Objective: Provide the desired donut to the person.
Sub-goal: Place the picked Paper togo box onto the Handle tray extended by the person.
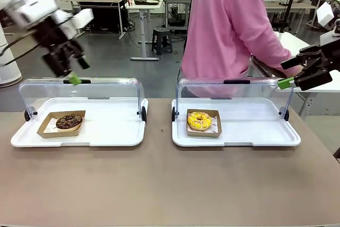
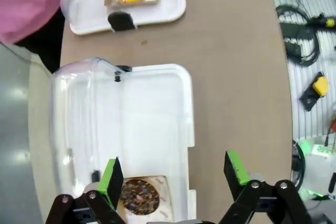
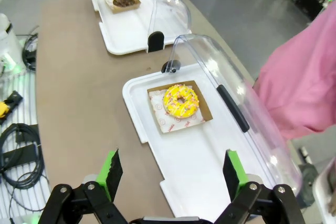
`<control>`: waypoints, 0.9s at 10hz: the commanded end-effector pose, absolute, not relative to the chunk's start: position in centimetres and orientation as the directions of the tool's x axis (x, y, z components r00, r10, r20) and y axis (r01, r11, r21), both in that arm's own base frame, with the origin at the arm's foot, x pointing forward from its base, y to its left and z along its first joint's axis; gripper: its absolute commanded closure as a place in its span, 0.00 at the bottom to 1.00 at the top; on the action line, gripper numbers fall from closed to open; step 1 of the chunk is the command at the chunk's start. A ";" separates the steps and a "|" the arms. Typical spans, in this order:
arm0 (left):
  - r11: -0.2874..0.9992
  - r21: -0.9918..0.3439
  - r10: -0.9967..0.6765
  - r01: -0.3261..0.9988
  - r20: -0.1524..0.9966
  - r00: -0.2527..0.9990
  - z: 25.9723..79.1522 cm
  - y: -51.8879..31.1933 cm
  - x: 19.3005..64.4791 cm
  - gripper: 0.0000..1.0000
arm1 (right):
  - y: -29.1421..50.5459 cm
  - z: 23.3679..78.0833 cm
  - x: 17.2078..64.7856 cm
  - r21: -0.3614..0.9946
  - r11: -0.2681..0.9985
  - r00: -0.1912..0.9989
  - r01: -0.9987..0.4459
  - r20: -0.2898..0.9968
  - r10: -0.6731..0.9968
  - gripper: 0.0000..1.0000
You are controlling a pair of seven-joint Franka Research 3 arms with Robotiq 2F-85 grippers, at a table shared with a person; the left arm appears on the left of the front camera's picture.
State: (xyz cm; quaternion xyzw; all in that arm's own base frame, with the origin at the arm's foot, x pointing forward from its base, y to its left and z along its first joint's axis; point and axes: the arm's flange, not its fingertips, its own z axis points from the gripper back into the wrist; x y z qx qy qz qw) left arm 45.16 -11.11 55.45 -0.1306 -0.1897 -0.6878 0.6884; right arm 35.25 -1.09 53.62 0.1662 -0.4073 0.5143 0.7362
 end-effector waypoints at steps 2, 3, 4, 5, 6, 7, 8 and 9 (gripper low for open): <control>0.187 0.056 -0.776 0.981 0.620 0.113 52.5 -5.8 40.0 0.00 | -1.0 53.5 35.2 -0.172 0.408 0.136 -0.897 0.770 0.624 0.00; 0.216 0.049 -0.733 0.975 0.668 0.129 51.8 -4.1 38.7 0.00 | -1.0 53.5 35.2 -0.172 0.408 0.136 -0.897 0.770 0.624 0.00; 0.236 0.010 -0.682 0.972 0.714 0.158 50.8 -2.6 37.8 0.00 | -1.0 53.5 35.2 -0.172 0.408 0.136 -0.897 0.770 0.624 0.00; 0.249 -0.021 -0.657 0.968 0.730 0.185 50.3 -1.6 37.3 0.00 | -1.0 53.5 35.2 -0.172 0.408 0.136 -0.897 0.770 0.624 0.00; 0.244 -0.022 -0.634 0.970 0.753 0.176 50.3 -1.2 36.6 0.00 | -1.0 53.5 35.2 -0.172 0.408 0.136 -0.897 0.770 0.624 0.00; 0.274 -0.023 -0.619 0.961 0.761 0.194 50.3 -0.5 35.8 0.00 | -1.0 53.5 35.2 -0.172 0.408 0.136 -0.897 0.770 0.624 0.00; 0.287 -0.031 -0.611 0.957 0.764 0.208 50.3 0.1 35.0 0.00 | -1.0 53.5 35.2 -0.172 0.408 0.136 -0.897 0.770 0.624 0.00; 0.297 -0.022 -0.609 0.955 0.766 0.207 50.4 0.3 34.6 0.00 | -1.0 53.5 35.2 -0.172 0.408 0.136 -0.897 0.770 0.624 0.00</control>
